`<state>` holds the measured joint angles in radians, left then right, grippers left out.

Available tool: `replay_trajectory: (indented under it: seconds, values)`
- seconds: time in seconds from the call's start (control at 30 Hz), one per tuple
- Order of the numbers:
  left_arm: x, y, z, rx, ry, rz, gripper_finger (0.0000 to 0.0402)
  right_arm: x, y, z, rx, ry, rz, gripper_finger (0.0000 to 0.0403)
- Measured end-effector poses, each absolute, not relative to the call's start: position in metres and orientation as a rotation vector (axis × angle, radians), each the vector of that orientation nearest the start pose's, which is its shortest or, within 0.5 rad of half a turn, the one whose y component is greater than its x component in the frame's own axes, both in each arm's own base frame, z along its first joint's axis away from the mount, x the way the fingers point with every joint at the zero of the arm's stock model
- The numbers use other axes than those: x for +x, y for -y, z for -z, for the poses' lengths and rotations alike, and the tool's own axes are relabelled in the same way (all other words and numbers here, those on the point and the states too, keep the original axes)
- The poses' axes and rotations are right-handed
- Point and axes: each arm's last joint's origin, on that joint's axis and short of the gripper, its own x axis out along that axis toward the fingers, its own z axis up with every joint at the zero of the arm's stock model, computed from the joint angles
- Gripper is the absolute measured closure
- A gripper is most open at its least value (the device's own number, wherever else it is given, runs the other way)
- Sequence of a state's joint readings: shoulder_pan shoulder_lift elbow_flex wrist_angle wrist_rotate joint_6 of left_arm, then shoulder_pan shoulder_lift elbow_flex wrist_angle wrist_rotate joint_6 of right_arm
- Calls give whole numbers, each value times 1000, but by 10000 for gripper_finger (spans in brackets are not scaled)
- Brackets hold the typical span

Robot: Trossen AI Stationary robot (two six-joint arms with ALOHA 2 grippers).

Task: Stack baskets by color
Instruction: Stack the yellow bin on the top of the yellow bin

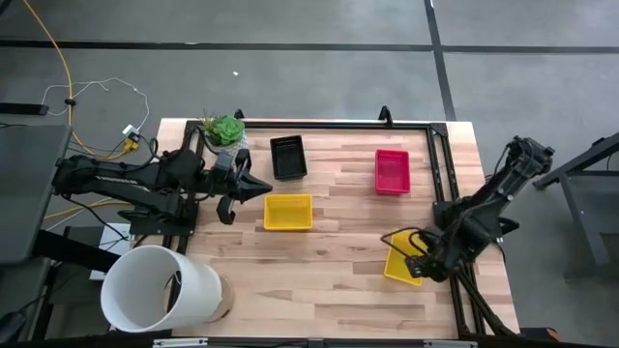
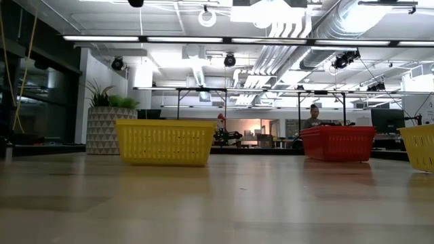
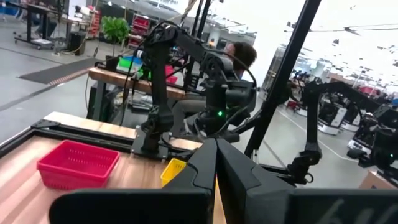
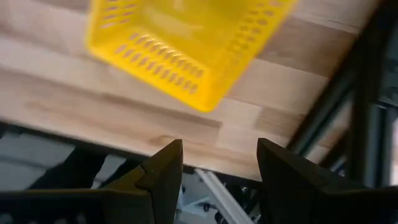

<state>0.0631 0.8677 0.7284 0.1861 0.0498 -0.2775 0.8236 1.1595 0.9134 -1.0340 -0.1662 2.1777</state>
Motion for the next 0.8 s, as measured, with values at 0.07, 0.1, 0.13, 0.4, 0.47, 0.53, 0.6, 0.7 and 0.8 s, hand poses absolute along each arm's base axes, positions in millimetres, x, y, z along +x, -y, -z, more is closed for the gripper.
replay_trajectory:
  seconds: [0.07,0.1,0.13,0.4,0.47,0.53,0.6,0.7,0.8]
  values:
    - [197,-11,-334,-275,41,-8,401,122,-148,-251,1286,-1448,834,210]
    - [197,-11,-334,-275,41,-8,401,120,-149,-251,1275,-1453,845,210]
    - [197,-11,-334,-275,41,-8,401,118,-149,-250,1266,-1456,851,210]
    - [197,-11,-334,-283,40,-8,401,120,-149,-243,1209,-1390,925,210]
    - [197,-11,-334,-283,40,-8,401,121,-149,-241,1206,-1376,965,210]
    - [197,-11,-334,-283,40,-8,401,124,-149,-238,1199,-1371,991,210]
    - [197,-11,-334,-283,40,-9,401,127,-149,-235,1194,-1358,1012,210]
    - [197,-11,-334,-283,41,-14,401,132,-149,-230,1187,-1347,1050,210]
    - [197,-11,-334,-284,42,-16,401,138,-149,-225,1177,-1333,1089,210]
